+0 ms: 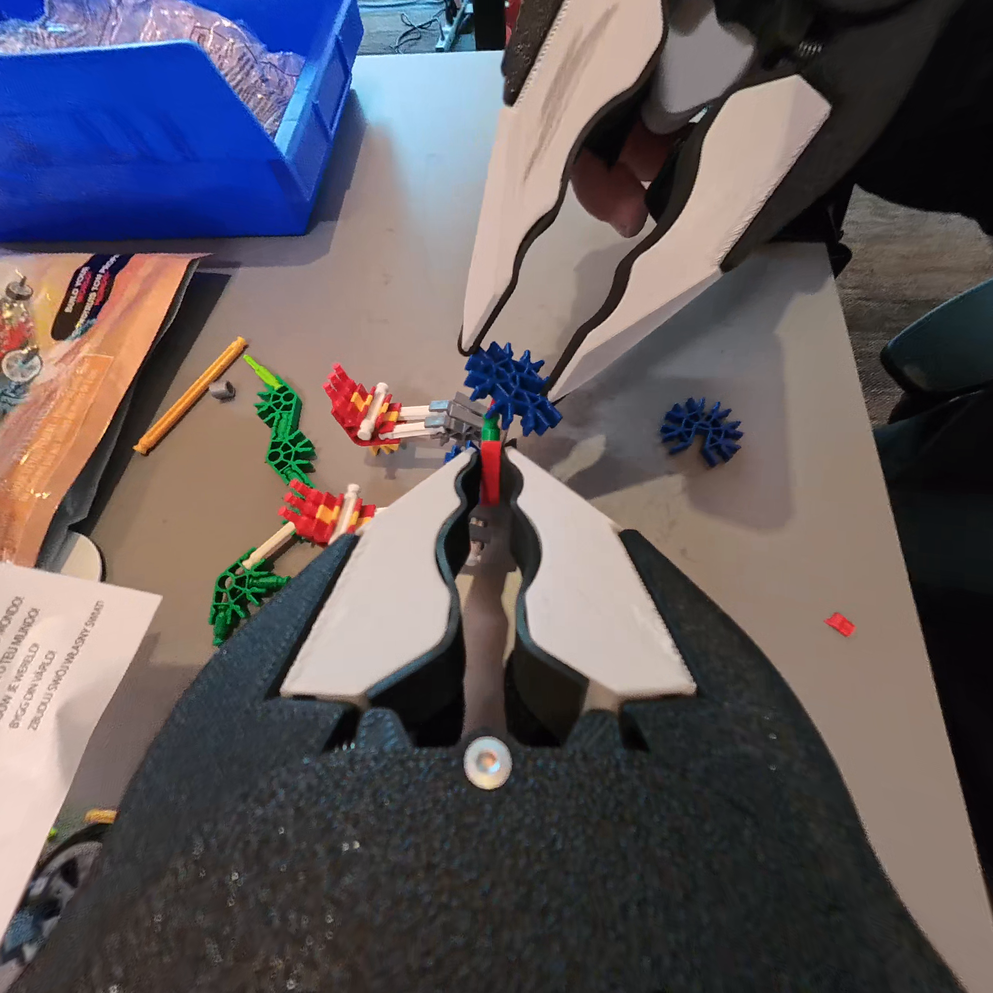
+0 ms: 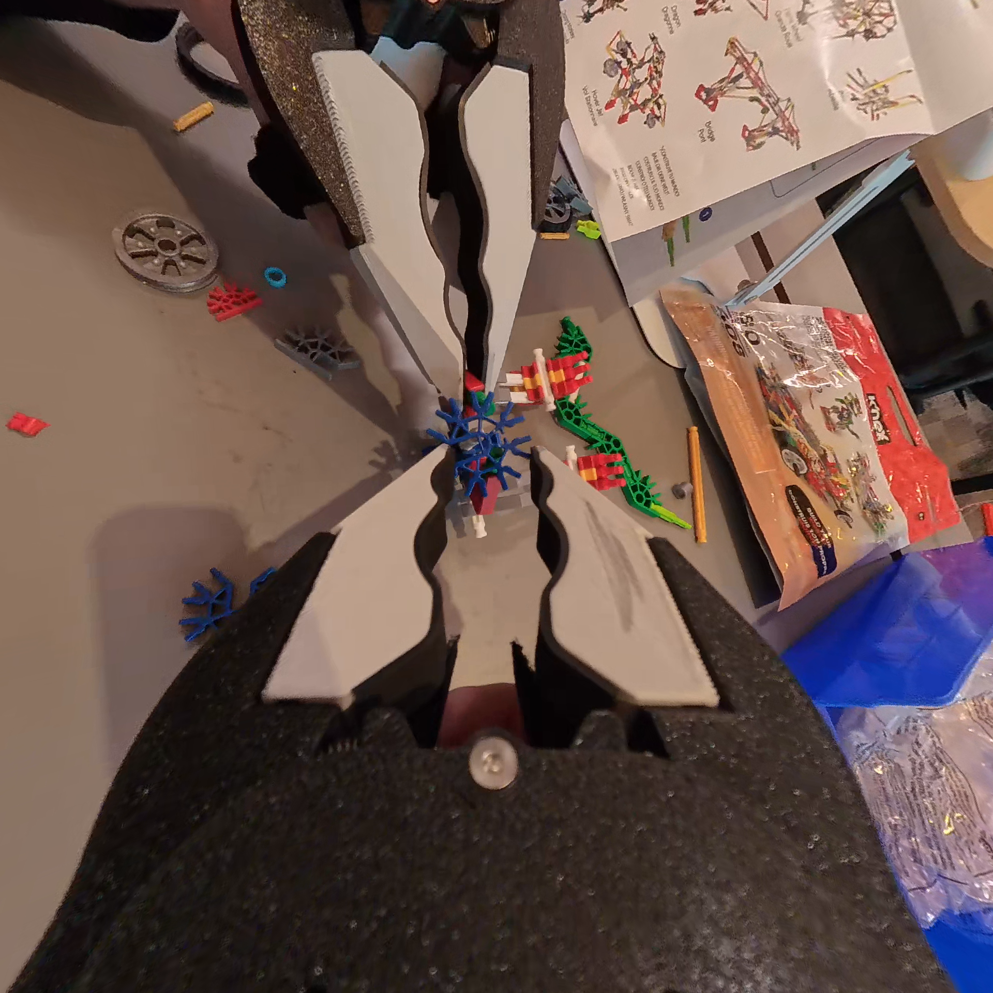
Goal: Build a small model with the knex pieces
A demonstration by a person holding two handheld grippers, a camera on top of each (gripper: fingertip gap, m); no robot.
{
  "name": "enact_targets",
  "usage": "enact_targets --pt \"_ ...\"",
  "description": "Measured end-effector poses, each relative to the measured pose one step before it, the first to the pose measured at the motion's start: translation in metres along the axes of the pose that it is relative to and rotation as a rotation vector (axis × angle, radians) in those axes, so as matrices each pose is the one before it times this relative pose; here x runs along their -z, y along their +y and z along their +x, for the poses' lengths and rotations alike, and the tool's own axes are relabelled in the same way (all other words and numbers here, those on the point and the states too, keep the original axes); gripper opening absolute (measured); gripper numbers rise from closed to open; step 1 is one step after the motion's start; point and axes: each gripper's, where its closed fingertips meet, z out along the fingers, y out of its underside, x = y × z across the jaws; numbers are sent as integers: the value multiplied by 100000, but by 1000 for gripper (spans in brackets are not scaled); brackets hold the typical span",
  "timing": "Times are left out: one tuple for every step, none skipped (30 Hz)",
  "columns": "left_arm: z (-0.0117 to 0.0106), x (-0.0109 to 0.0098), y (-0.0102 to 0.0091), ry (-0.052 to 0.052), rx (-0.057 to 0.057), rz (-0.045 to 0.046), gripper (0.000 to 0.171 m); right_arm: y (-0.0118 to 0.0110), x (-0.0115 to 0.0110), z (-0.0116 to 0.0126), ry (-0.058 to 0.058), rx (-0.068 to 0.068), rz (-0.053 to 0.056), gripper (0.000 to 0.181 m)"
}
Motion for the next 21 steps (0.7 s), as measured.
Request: enact_targets --pt "-72 30 -78 396 2412 646 4 -85 -15 177 717 -180 467 28" --pt "-49 15 -35 856 2472 644 4 -56 -37 148 949 466 352 28" --pt "15 -4 96 1129 1599 6 4 -25 -93 68 924 916 170 28" --pt "-183 2 -6 -609 339 610 4 35 -136 59 1365 1509 47 28" --pt "-138 -25 -12 -425 512 465 5 126 -157 171 2429 2295 -384 28" --pt "74 -51 21 984 631 163 5 312 -160 277 2941 2192 -1233 28" --pt "-88 -24 -75 -339 293 749 5 332 -165 169 1829 1255 -1190 28" --pt "-113 -5 -73 -532 -54 486 5 92 -103 37 663 190 520 28" --pt "4 -9 8 127 -471 -22 7 -124 -13 4 381 -467 1765 28" --pt "-11 31 -12 -136 -775 97 10 -88 5 -12 -9 -394 1248 28" --pt "-44 79 -115 -519 -1111 740 14 25 6 55 159 -339 290 28" --pt "84 72 -153 177 -1334 811 19 -34 27 228 1136 -207 529 28" --pt "-94 55 -155 -877 -727 703 23 -208 82 181 999 -3 1406 28" --pt "-147 21 -156 -869 313 671 24 -260 98 -8 -89 -97 1495 28" --pt "46 9 -223 660 756 1284 25 -310 89 -48 112 442 1685 27" --pt "132 23 -345 1369 1086 2321 26 -275 53 13 921 1276 1465 27" --pt "-37 16 -275 687 1640 2114 27 -70 31 90 1221 1401 340 28" --pt "-146 -18 -10 407 2193 717 28 34 11 136 1010 1054 -70 28" --pt "-3 -3 -42 1329 2110 996 28 45 6 105 600 521 41 28" --pt "104 50 -72 1900 2040 1010 28 90 21 92 635 576 -72 28" --pt "139 118 116 1856 1288 -449 29 189 55 126 847 798 -528 28"
